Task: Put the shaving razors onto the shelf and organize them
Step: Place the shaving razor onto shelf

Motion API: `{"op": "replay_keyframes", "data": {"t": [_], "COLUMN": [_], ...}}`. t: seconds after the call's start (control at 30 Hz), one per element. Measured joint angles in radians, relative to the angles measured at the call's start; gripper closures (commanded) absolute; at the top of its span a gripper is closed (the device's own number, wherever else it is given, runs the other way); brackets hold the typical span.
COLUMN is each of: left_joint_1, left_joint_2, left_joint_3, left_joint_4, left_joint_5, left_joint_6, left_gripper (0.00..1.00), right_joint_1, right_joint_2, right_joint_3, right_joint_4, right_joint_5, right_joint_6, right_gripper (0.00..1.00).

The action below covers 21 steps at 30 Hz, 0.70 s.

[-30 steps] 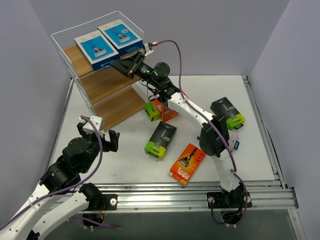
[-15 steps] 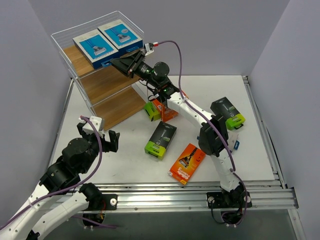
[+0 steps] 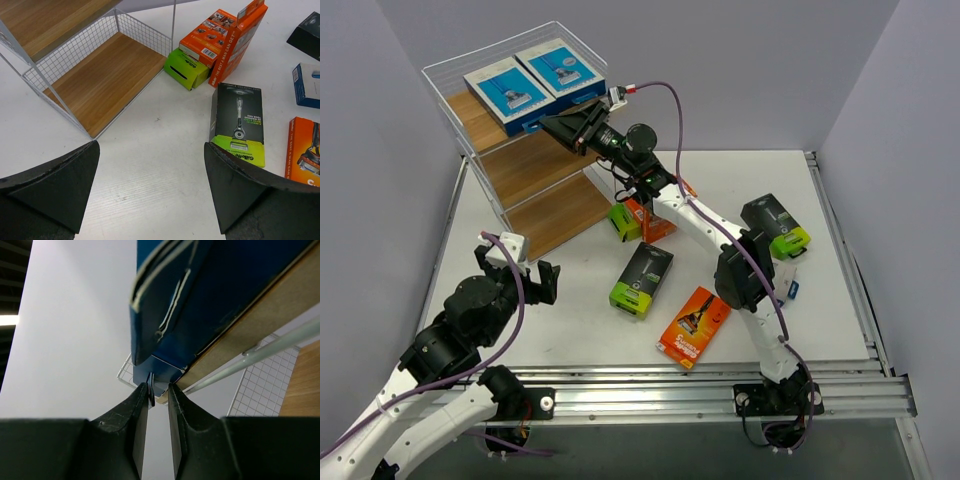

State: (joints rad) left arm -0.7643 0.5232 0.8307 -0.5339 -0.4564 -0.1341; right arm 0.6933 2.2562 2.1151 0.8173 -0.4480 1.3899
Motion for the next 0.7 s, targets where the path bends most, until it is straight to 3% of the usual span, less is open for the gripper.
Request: {"op": "replay_keyframes", "data": {"t": [0.7], "left_joint_1": [-0.001], "left_joint_2": [-0.006], "left_joint_3": [0.000], "left_joint_4": [0.000], "left_joint_5": [0.000], "left_joint_6": [0.000], "left_gripper": [0.06], "right_joint_1": [0.000], "right_joint_2": [0.029], "right_joint_3": [0.057], "right_joint_4": [-0.013], "right_joint_5": [0.000], "right_joint_6": [0.002], "right_gripper": [0.77]}}
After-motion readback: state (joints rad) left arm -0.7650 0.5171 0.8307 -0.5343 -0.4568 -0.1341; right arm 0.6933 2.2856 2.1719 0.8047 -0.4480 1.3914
